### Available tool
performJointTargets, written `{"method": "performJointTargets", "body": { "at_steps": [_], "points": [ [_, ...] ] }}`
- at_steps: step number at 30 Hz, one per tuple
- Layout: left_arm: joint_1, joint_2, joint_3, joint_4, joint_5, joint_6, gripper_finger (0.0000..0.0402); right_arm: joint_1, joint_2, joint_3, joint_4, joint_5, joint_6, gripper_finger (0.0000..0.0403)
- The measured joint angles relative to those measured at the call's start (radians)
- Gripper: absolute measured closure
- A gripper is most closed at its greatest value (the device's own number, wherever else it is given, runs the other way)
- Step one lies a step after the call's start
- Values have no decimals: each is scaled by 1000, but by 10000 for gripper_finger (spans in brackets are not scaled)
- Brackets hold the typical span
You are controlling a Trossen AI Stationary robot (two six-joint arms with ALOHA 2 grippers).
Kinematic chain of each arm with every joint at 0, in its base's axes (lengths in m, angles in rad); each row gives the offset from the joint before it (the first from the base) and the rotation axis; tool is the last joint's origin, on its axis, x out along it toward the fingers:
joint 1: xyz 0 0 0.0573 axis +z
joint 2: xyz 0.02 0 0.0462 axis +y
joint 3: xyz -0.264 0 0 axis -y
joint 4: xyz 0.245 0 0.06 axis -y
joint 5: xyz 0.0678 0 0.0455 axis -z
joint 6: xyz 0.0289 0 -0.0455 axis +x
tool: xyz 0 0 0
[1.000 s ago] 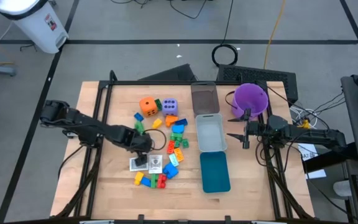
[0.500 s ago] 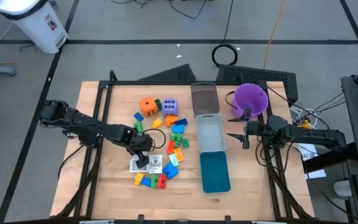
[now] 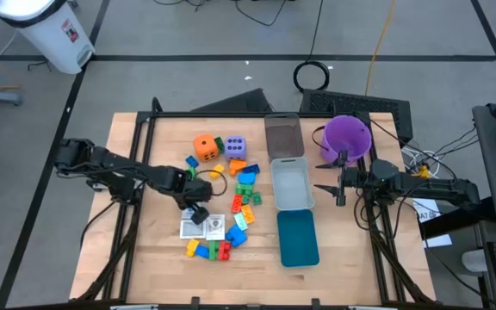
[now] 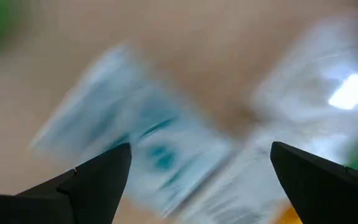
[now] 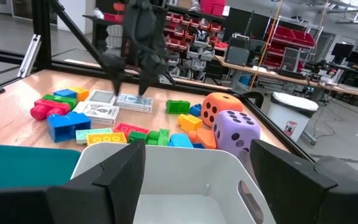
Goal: Pick & Place Toys
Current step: Put the blue deck of cards into the blue bin
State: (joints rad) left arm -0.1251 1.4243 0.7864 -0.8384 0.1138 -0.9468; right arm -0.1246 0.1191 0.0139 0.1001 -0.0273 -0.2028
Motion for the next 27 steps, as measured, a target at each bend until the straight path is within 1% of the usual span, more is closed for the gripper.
{"method": "performJointTargets", "body": {
  "at_steps": [1, 3, 5, 9, 15, 24, 27],
  "points": [
    [-14, 0, 19, -54, -53, -58, 9, 0, 0, 0, 0, 0, 0, 140],
    [-45, -1, 44, -77, -151, -168, 9, 0, 0, 0, 0, 0, 0, 140],
    [-79, 0, 46, -69, -193, -235, 9, 0, 0, 0, 0, 0, 0, 140],
    [-116, 7, 34, -44, -189, -309, 9, 0, 0, 0, 0, 0, 0, 140],
    [-122, 56, 1, -33, -186, -422, 9, 0, 0, 0, 0, 0, 0, 140],
    [-103, 153, 5, -25, -165, -438, 9, 0, 0, 0, 0, 0, 0, 140],
    [-101, 187, 7, -12, -188, -412, 9, 0, 0, 0, 0, 0, 0, 140]
  ]
}}
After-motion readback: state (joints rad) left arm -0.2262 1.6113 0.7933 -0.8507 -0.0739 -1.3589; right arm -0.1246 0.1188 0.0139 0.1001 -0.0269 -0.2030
